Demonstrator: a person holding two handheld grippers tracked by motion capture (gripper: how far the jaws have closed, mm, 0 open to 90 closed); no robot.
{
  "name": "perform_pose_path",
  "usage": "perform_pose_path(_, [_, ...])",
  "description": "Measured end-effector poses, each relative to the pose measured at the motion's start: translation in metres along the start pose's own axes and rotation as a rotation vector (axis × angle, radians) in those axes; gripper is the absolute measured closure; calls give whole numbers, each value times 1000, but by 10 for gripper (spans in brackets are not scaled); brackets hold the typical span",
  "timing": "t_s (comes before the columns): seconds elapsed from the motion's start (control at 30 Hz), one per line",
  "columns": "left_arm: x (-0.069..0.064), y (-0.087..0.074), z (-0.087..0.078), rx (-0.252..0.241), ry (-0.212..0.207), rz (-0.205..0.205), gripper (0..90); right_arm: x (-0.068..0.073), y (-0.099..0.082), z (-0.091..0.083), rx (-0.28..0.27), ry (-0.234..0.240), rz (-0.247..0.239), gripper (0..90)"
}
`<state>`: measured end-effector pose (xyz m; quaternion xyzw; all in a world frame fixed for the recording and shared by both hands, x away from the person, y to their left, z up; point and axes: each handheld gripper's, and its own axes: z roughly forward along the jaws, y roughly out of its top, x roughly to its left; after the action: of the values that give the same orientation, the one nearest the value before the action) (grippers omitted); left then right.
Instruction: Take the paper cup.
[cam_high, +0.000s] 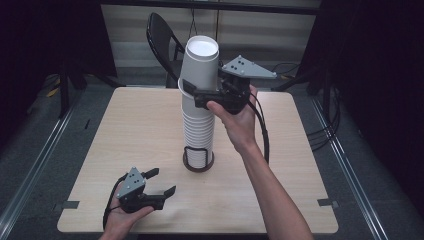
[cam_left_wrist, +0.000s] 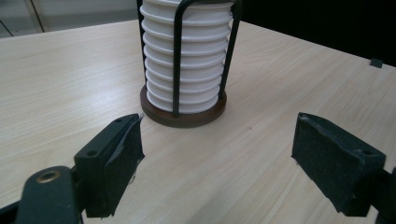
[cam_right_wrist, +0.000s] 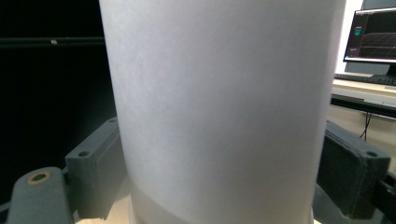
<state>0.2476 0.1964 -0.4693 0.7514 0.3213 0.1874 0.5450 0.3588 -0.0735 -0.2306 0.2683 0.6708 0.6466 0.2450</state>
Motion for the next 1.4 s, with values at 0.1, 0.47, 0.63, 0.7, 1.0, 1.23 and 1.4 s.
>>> perform_pose_path(0.1, [0, 0, 1, 2, -2, -17, 161, 0, 4, -2, -16, 7, 6, 129])
perform_pose_path(0.47, [-1, 0, 0, -32, -12, -41, 167, 2, 18, -9, -64, 8, 21, 133])
perform_pose_path(0.63, [-1, -1, 1, -37, -11, -52, 167, -2, 21, -19, -81, -5, 37, 135])
perform_pose_path(0.7, [-2, -1, 1, -35, -11, -48, 167, -3, 22, -22, -90, -4, 42, 135])
perform_pose_path(1.0, [-5, 0, 4, -27, -23, -47, 196, -12, 27, -43, -85, -43, 45, 137])
perform_pose_path(1.23, [-6, 4, 2, -54, -11, -58, 199, -21, 21, -65, -67, -87, 67, 137])
perform_pose_path(1.4, [-10, 7, 5, -57, -33, -41, 220, -27, 13, -78, -52, -100, 79, 137])
